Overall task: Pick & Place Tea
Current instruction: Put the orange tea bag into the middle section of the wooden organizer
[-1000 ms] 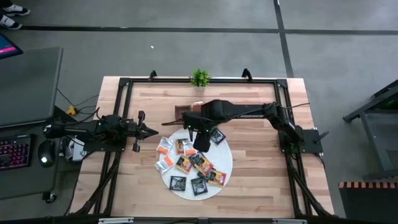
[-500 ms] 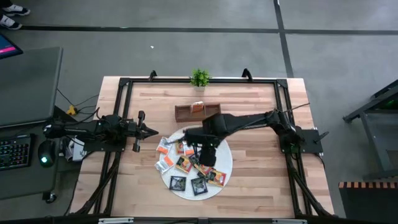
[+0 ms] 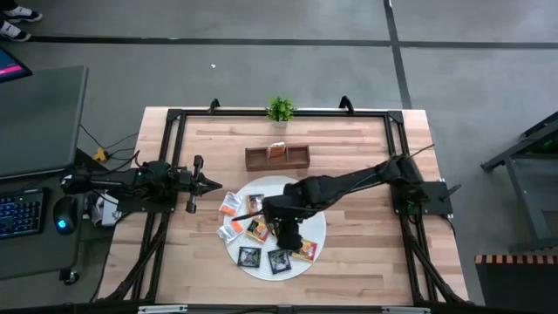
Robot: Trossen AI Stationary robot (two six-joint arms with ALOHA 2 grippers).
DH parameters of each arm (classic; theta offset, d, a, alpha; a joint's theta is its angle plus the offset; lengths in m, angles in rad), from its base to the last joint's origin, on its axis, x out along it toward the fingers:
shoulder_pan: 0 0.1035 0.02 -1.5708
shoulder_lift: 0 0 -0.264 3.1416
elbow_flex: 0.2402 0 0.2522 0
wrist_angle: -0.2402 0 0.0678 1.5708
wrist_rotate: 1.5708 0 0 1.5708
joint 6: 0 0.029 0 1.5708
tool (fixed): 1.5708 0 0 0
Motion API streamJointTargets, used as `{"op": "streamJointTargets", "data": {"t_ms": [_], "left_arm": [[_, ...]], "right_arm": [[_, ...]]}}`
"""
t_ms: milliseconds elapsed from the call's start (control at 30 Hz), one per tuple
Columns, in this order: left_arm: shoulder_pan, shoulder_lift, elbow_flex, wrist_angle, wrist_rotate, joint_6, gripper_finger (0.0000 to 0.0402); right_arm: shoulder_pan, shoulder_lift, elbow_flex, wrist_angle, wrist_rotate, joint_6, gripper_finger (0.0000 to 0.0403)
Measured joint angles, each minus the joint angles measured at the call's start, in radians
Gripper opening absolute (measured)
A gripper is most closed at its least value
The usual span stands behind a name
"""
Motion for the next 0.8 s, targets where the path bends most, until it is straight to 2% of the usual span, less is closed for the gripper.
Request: {"op": "streamJointTargets", "data": {"t_ms": [200,367,600,800], "left_arm": [[0.000,0.000,0.000,0.000,0.000,0.000,0.0001],[0.000,0.000,0.000,0.000,0.000,0.000,0.0001],[0.000,0.000,0.000,0.000,0.000,0.000,0.0001],[0.000,0.000,0.000,0.000,0.000,0.000,0.0001]], "right_arm": [[-0.018,-0.109,-0.329,0.377,0.004,0.099,0.0139],[-0.091,-0.120,-0.487,0.563,-0.045,0.159,0.0139],[-0.191,-0.119,-0.567,0.635,0.008,0.147,0.0141],[-0.232,-0.076,-0.541,0.676,0.034,0.002,0.0155]]}}
